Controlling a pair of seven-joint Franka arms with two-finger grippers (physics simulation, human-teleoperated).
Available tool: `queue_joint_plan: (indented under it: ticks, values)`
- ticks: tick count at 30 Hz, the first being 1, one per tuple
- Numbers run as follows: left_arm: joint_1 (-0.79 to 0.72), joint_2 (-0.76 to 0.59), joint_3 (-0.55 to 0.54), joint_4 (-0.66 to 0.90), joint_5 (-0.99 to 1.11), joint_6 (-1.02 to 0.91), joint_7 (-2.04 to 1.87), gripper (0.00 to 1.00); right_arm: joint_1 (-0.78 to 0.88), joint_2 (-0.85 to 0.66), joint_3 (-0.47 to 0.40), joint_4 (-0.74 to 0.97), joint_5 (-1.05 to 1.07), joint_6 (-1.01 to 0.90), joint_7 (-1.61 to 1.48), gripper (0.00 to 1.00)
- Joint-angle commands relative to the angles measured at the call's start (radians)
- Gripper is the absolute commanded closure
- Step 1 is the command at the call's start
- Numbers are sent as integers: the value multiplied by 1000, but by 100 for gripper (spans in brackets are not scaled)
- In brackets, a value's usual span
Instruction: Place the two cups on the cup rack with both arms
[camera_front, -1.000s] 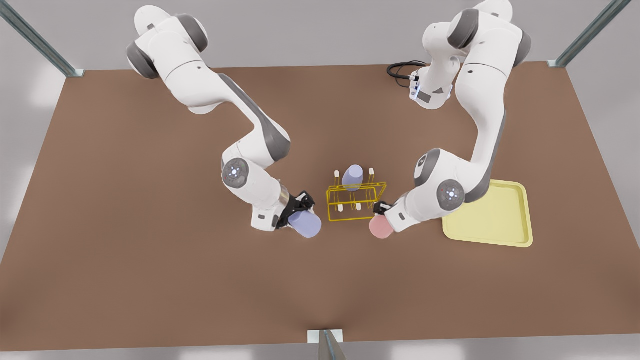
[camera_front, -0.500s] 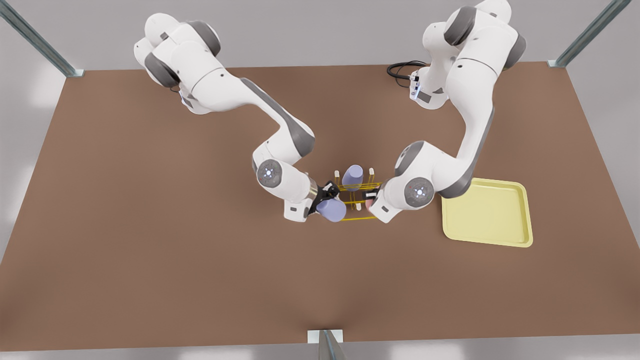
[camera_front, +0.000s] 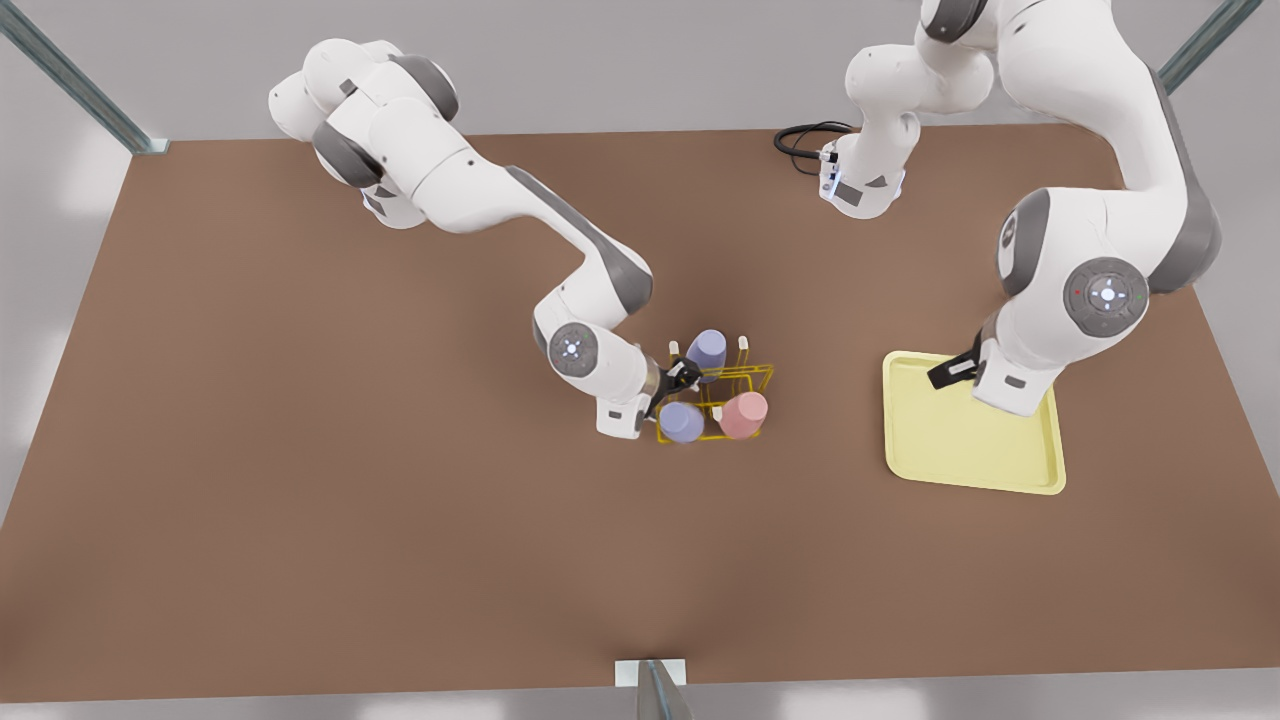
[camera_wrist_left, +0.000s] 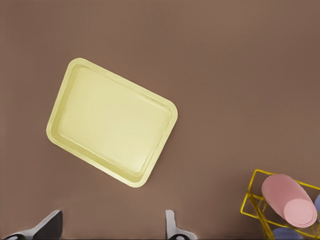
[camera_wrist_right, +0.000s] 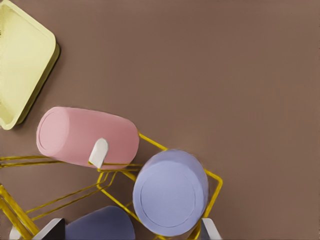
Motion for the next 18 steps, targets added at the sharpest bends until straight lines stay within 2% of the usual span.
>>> queue_joint_plan:
  ticks: [1, 4, 5, 6, 7, 8, 9, 10, 11, 12, 13, 14, 18]
  values:
    - [23, -5, 24, -18, -76, -45, 645, 0, -7, -6, -3, 23, 4, -28, 27, 0]
    - [37, -11, 6, -5, -97, -19, 645, 0, -92, -60, -30, 57, -6, -200, 27, 0]
    - [37, -17, 4, 0, -97, -31, 640, 0, -93, -92, -222, 50, -22, -422, 22, 0]
    - [37, -20, 4, 20, -97, -54, 642, 0, -106, -94, -372, 55, -108, -599, 20, 0]
    - [42, -16, 7, 18, -102, -54, 646, 0, -136, -100, -478, 53, -263, -619, 10, 0]
    - [43, -14, 7, 18, -102, -55, 646, 0, -142, -179, -551, 57, -360, -667, 4, 0]
    - [48, -14, 7, 18, -102, -62, 646, 0, -179, -285, -560, 61, -354, -723, -33, 0]
    - [48, -16, 7, 18, -102, -63, 646, 0, -208, -322, -551, 124, -363, -834, -35, 0]
    - [43, -11, 7, 18, -102, -63, 642, 0, -245, -440, -514, 97, -381, -907, -33, 0]
    - [46, -8, 7, 20, -96, -62, 638, 0, -332, -569, -433, -12, -381, -927, -50, 0]
    - [49, 3, 7, 20, -96, -60, 641, 0, -457, -629, -296, -94, -421, -920, -44, 0]
    - [60, 6, 9, 20, -99, -63, 642, 0, -491, -681, -258, -152, -437, -909, -41, 0]
    - [69, 7, 9, 9, -100, -68, 648, 0, -506, -736, -248, -236, -437, -855, -41, 0]
